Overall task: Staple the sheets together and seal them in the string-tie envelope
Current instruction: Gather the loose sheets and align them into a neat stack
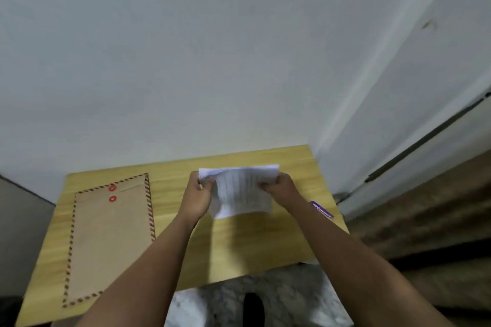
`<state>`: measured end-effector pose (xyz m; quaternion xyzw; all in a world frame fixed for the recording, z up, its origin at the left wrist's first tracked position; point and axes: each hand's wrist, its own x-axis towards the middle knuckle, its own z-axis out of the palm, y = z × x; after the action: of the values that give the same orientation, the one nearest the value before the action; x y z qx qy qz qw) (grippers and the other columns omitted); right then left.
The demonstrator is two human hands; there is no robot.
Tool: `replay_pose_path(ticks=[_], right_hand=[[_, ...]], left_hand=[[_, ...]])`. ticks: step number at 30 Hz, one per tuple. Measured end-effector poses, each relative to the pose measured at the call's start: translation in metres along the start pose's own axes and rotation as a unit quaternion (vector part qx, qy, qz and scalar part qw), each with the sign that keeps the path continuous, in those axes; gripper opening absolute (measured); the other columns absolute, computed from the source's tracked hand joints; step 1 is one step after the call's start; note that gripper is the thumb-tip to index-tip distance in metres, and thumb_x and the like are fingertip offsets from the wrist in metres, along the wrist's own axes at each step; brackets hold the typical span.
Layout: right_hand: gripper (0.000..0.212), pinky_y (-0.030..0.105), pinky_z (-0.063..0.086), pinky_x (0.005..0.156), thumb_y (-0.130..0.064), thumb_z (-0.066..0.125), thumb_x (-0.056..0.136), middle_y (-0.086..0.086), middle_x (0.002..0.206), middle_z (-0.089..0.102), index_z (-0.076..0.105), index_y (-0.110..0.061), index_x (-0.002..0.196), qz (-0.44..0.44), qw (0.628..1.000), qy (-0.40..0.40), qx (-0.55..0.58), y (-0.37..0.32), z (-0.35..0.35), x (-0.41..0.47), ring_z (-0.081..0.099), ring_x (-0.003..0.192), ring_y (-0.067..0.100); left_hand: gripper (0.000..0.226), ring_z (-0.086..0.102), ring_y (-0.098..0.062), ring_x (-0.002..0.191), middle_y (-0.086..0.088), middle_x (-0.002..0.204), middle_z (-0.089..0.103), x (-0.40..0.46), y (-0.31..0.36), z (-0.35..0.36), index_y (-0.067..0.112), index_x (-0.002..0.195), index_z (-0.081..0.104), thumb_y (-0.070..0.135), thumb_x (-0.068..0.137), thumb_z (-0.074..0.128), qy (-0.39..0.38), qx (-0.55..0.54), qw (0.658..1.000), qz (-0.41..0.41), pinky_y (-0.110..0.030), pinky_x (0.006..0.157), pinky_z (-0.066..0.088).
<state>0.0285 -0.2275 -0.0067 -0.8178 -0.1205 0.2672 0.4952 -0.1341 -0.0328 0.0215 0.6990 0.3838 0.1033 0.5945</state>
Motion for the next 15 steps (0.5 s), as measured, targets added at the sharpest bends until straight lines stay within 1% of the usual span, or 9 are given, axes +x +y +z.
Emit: replay_pose_path(ticks=[2,4,6,8,9,10,12,14,15], right_hand=[[0.026,0.039,0.054,0.078,-0.01,0.083,0.078,0.007,0.093,0.073,0.077,0.006,0.098,0.019,0.999,-0.004,-0.027,0.022,-0.003,0.007,0.061,0.091,0.013],[0.025,0.037,0.049,0.073,-0.012,0.082,0.08,0.007,0.087,0.073,0.075,0.009,0.091,0.014,0.999,-0.005,-0.034,0.033,-0.004,0.009,0.058,0.087,0.012],[0.026,0.031,0.046,0.068,-0.011,0.082,0.082,0.002,0.078,0.069,0.072,0.012,0.084,0.008,0.999,-0.014,-0.032,0.033,-0.01,0.014,0.055,0.079,0.007],[0.018,0.022,0.043,0.058,-0.005,0.08,0.086,-0.002,0.071,0.06,0.071,0.008,0.079,0.0,0.999,-0.022,-0.032,0.023,-0.016,0.02,0.052,0.069,0.0],[0.015,0.022,0.042,0.057,-0.005,0.079,0.087,-0.001,0.073,0.061,0.072,0.007,0.081,-0.006,0.999,-0.022,-0.03,0.018,-0.019,0.023,0.053,0.069,0.002],[0.013,0.024,0.043,0.058,-0.005,0.078,0.088,0.001,0.076,0.062,0.074,0.006,0.084,-0.012,0.999,-0.023,-0.024,0.016,-0.021,0.027,0.054,0.073,0.006],[0.007,0.026,0.045,0.061,-0.005,0.077,0.089,0.004,0.085,0.067,0.074,0.0,0.093,-0.016,0.999,-0.03,-0.008,0.013,-0.022,0.028,0.059,0.079,0.012],[0.013,0.023,0.047,0.059,-0.006,0.077,0.089,0.007,0.092,0.069,0.073,-0.004,0.101,-0.002,0.999,-0.038,-0.008,0.017,-0.021,0.027,0.062,0.084,0.016],[0.012,0.022,0.047,0.057,-0.006,0.077,0.088,0.007,0.092,0.069,0.072,-0.004,0.099,0.0,0.999,-0.038,-0.013,0.021,-0.02,0.027,0.062,0.085,0.015]], left_hand=[[0.022,0.067,-0.021,0.112,0.001,0.116,0.071,-0.001,-0.008,0.014,0.021,0.12,0.064,0.019,0.1,0.055,-0.005,-0.001,1.0,-0.011,-0.046,0.104,0.052],[0.022,0.066,-0.022,0.113,0.0,0.116,0.073,-0.004,-0.007,0.021,0.018,0.119,0.067,0.015,0.103,0.05,0.011,-0.001,1.0,-0.019,-0.042,0.105,0.05],[0.025,0.065,-0.023,0.112,-0.001,0.114,0.072,-0.005,-0.001,0.027,0.017,0.119,0.067,0.016,0.106,0.046,0.032,-0.005,0.999,-0.014,-0.04,0.099,0.049],[0.026,0.063,-0.021,0.11,0.001,0.114,0.071,-0.006,0.008,0.029,0.02,0.121,0.066,0.021,0.108,0.044,0.049,-0.004,0.999,-0.008,-0.037,0.091,0.047],[0.027,0.062,-0.019,0.109,0.002,0.115,0.071,-0.005,0.011,0.03,0.023,0.122,0.066,0.022,0.108,0.044,0.058,-0.004,0.998,-0.002,-0.036,0.09,0.046],[0.027,0.062,-0.019,0.109,0.003,0.116,0.071,-0.004,0.012,0.031,0.025,0.122,0.067,0.024,0.108,0.044,0.062,-0.004,0.998,0.001,-0.036,0.09,0.046],[0.027,0.062,-0.02,0.113,0.003,0.12,0.071,-0.003,0.012,0.032,0.026,0.122,0.067,0.028,0.108,0.044,0.05,0.002,0.999,-0.007,-0.036,0.092,0.046],[0.025,0.061,-0.022,0.119,0.0,0.124,0.069,-0.004,0.009,0.033,0.028,0.12,0.065,0.028,0.11,0.043,0.032,0.012,0.999,-0.024,-0.036,0.093,0.044],[0.024,0.06,-0.023,0.119,-0.001,0.124,0.068,-0.005,0.008,0.034,0.029,0.117,0.065,0.027,0.111,0.042,0.03,0.011,0.999,-0.027,-0.035,0.092,0.043]])
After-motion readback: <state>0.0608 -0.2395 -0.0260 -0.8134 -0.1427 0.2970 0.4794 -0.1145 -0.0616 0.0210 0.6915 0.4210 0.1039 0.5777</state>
